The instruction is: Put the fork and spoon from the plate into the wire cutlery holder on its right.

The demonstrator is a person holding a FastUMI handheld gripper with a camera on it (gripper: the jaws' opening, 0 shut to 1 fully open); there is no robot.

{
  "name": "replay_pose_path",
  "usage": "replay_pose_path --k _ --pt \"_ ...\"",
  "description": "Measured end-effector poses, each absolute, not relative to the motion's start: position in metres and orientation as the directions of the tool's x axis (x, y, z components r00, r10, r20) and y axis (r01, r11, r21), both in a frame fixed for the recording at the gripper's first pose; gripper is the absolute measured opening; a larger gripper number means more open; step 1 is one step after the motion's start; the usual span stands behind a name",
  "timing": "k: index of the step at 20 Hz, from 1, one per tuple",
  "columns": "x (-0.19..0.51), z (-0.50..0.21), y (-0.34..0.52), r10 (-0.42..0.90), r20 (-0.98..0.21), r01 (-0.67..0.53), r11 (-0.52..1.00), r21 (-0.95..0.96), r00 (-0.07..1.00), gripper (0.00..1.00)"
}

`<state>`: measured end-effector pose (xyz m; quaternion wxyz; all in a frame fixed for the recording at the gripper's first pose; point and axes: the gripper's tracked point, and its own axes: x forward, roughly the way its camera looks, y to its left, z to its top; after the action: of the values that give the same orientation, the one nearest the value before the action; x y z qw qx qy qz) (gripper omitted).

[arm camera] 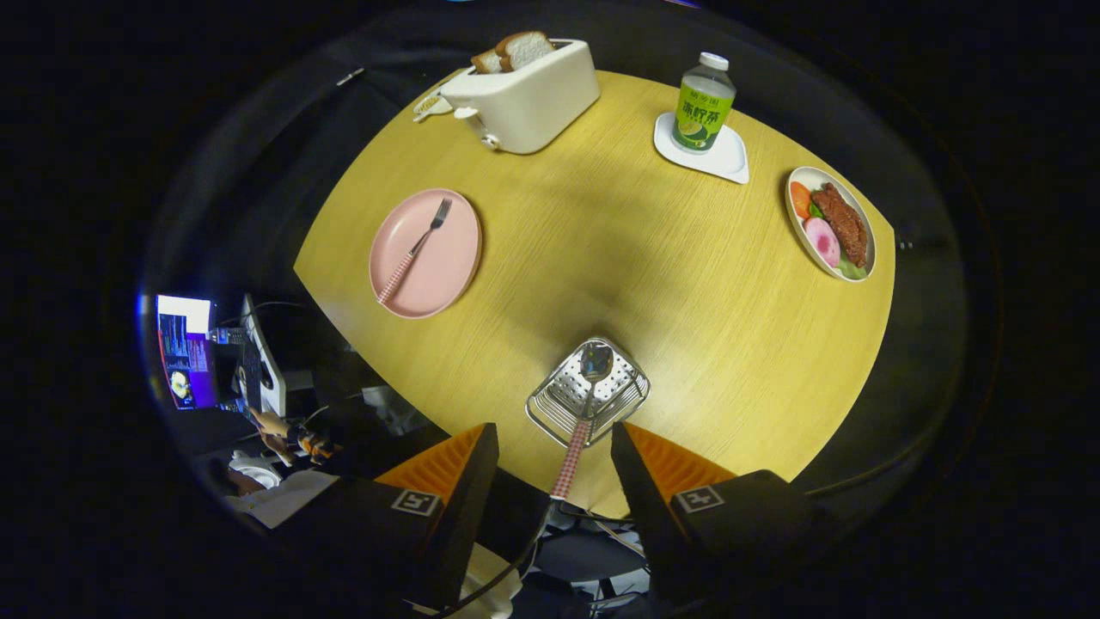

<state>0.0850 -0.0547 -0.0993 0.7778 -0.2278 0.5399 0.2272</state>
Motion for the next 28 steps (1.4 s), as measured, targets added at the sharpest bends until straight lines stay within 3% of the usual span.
replay_pose_path --k 1,3,11,19,28 --pt "0.084 -0.094 -0.047 0.141 -0.929 -0.592 0.800 -0.096 0.342 0.93" --pt "0.081 -0.082 -0.036 0.186 -0.895 -0.581 0.809 -0.095 0.406 1.00" --pt "0.062 -0.079 0.027 0.287 -0.782 -0.560 0.823 -0.094 0.553 0.99" --pt "0.063 -0.154 0.124 0.328 -0.770 -0.561 0.827 -0.046 0.547 0.99" --pt "0.099 -0.277 0.188 0.209 -0.824 -0.433 0.900 -0.049 0.527 0.99"
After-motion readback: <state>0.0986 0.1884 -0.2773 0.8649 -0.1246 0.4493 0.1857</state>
